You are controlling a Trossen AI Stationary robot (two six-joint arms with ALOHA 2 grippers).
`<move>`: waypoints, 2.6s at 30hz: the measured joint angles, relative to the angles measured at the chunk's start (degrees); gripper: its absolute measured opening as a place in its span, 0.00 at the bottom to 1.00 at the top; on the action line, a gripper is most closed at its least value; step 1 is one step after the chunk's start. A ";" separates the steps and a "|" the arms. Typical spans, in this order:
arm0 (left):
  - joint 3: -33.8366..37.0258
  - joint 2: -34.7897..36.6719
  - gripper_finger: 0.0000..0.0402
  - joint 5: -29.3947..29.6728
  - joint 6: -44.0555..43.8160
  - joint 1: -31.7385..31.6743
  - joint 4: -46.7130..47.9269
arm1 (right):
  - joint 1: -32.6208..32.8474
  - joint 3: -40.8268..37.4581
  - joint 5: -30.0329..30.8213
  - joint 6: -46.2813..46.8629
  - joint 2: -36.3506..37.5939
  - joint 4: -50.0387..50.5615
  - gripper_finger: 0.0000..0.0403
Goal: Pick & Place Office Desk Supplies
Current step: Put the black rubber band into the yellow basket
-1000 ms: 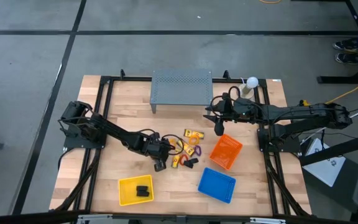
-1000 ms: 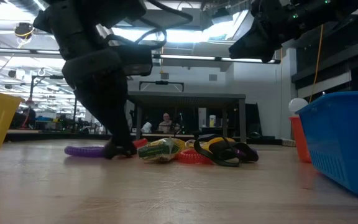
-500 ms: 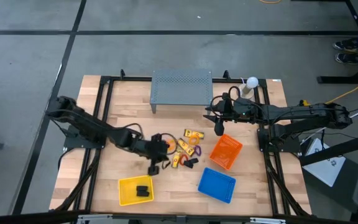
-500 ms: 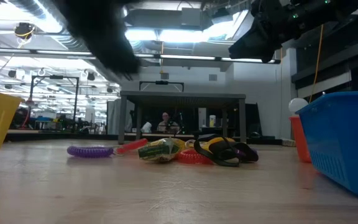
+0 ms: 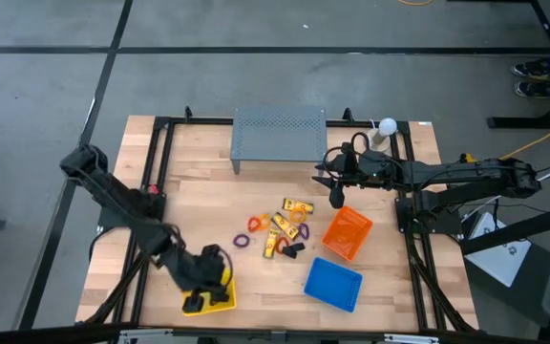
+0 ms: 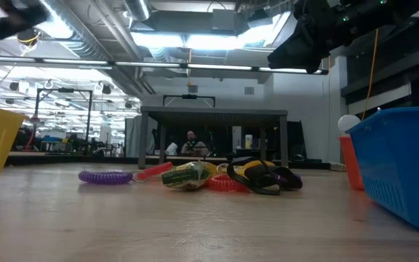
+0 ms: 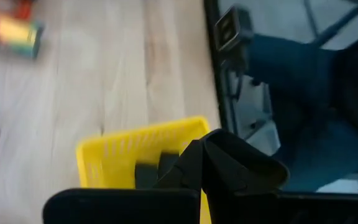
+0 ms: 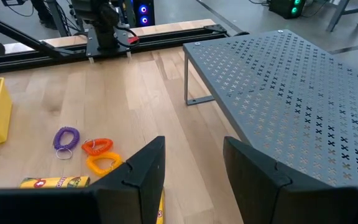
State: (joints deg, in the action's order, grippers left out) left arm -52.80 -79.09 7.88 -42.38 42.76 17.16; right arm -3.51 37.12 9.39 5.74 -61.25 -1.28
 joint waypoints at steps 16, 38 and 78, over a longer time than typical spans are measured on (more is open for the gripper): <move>0.02 -13.66 0.16 4.28 -15.81 3.96 6.70 | 0.00 0.00 -0.04 0.93 0.00 0.00 0.41; 0.02 1.00 0.44 24.34 14.90 -4.03 -3.98 | 0.00 0.00 -1.33 0.93 0.00 -0.07 0.41; -15.13 -31.15 0.44 -4.59 45.46 -29.21 -14.96 | -0.01 0.00 -2.74 1.57 0.02 0.03 0.41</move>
State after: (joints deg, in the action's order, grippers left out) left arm -67.92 -110.24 3.30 3.08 13.55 2.20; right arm -3.52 37.12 6.65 7.31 -61.23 -1.25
